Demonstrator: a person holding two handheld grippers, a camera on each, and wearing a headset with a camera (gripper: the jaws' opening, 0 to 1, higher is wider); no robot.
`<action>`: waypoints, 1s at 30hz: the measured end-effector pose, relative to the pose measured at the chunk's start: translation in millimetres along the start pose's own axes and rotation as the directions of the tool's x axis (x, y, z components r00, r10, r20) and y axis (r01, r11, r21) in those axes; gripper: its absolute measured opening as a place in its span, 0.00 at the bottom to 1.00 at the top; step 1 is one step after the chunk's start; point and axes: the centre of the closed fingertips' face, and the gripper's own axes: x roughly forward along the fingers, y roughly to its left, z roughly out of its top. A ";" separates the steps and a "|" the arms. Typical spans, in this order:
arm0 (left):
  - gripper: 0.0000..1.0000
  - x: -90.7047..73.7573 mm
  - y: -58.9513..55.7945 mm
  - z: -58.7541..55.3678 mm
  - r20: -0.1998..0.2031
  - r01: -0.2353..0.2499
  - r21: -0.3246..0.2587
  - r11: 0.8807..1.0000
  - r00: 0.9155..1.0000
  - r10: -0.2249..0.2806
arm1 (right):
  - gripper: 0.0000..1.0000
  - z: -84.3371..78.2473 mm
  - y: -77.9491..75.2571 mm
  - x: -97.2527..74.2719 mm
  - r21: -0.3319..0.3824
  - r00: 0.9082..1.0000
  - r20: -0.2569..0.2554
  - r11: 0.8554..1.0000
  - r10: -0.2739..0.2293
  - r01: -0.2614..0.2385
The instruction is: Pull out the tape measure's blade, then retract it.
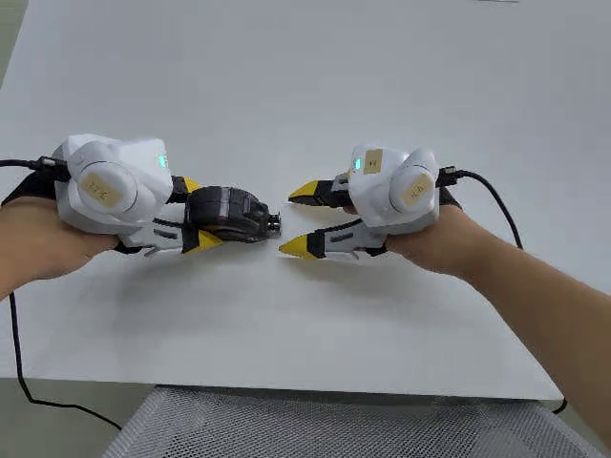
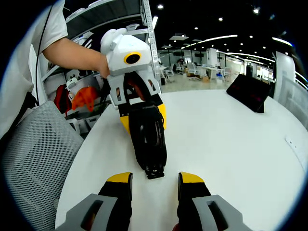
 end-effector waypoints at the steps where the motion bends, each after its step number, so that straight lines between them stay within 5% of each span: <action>1: 0.28 0.0 0.1 0.0 0.000 -0.001 -0.001 1.000 1.000 0.001 | 0.34 0.0 -0.6 0.9 -0.001 1.000 -0.001 1.000 0.001 -0.001; 16: 0.28 0.9 0.6 0.1 0.001 0.000 -0.003 1.000 1.000 0.000 | 0.17 -1.9 -4.3 10.9 -0.048 1.000 -0.008 0.999 0.012 -0.013; 30: 0.28 1.2 0.5 -0.4 0.002 -0.001 -0.002 1.000 1.000 0.001 | 0.13 -3.6 -1.2 16.6 -0.072 1.000 -0.006 0.997 0.027 -0.028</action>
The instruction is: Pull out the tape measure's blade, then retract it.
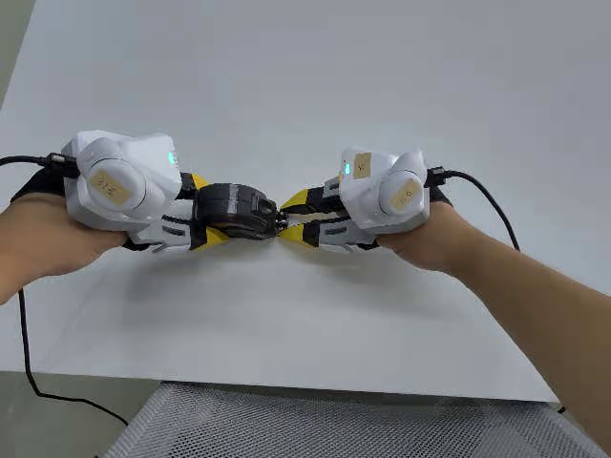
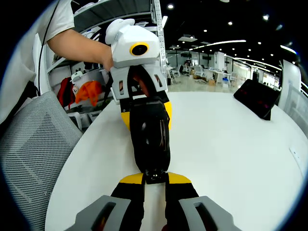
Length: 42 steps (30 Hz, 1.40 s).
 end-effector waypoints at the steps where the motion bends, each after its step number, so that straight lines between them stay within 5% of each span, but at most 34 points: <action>1: 0.28 0.0 0.0 0.0 0.000 0.000 0.000 1.000 1.000 0.000 | 0.13 -0.1 -0.1 -0.1 0.000 1.000 0.000 1.000 0.000 0.000; 42: 0.28 0.1 -1.2 0.6 0.003 0.012 0.023 1.000 1.000 -0.012 | 0.08 -1.5 0.3 -8.0 0.019 0.999 0.005 0.999 -0.048 0.048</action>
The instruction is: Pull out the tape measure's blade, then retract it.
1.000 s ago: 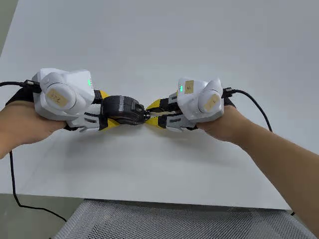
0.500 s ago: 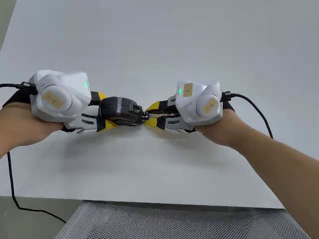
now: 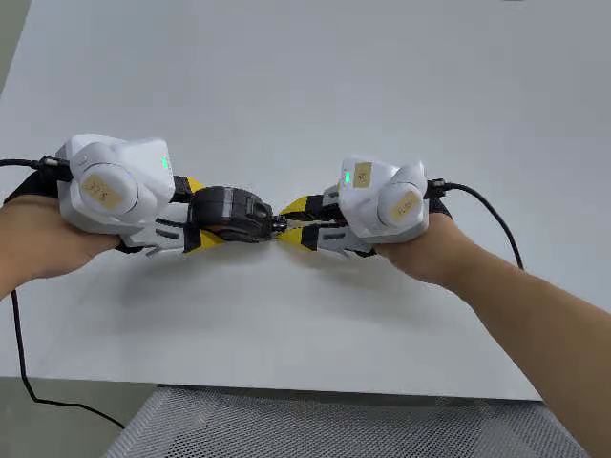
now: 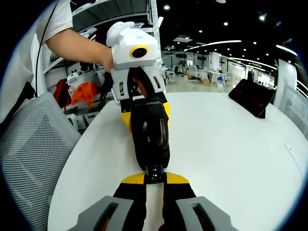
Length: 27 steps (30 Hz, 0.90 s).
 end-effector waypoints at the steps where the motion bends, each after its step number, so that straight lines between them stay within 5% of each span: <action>1: 0.28 0.0 0.0 0.0 0.000 0.000 -0.001 1.000 1.000 0.000 | 0.08 -0.7 0.2 -0.6 0.000 1.000 0.000 1.000 -0.001 0.001; 27: 0.28 0.7 -1.7 1.1 -0.007 0.004 0.012 1.000 1.000 -0.004 | 0.08 -17.6 0.0 -23.0 0.020 1.000 -0.015 0.999 -0.026 0.027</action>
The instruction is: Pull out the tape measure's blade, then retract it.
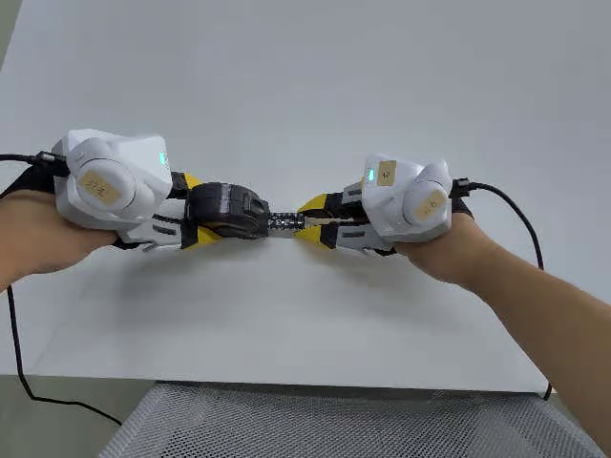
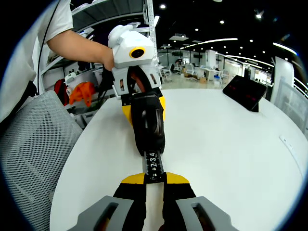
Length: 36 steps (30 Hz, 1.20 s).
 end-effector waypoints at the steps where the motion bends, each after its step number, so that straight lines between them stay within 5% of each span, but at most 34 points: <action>1: 0.28 0.0 -0.1 0.1 0.000 0.000 0.001 1.000 1.000 0.000 | 0.08 -0.5 -0.1 -0.7 0.001 1.000 -0.001 1.000 -0.001 0.001; 36: 0.28 -0.2 0.1 -1.1 -0.014 0.002 0.002 1.000 1.000 -0.002 | 0.08 -18.4 -4.6 -38.6 0.007 0.998 -0.040 0.999 -0.040 0.040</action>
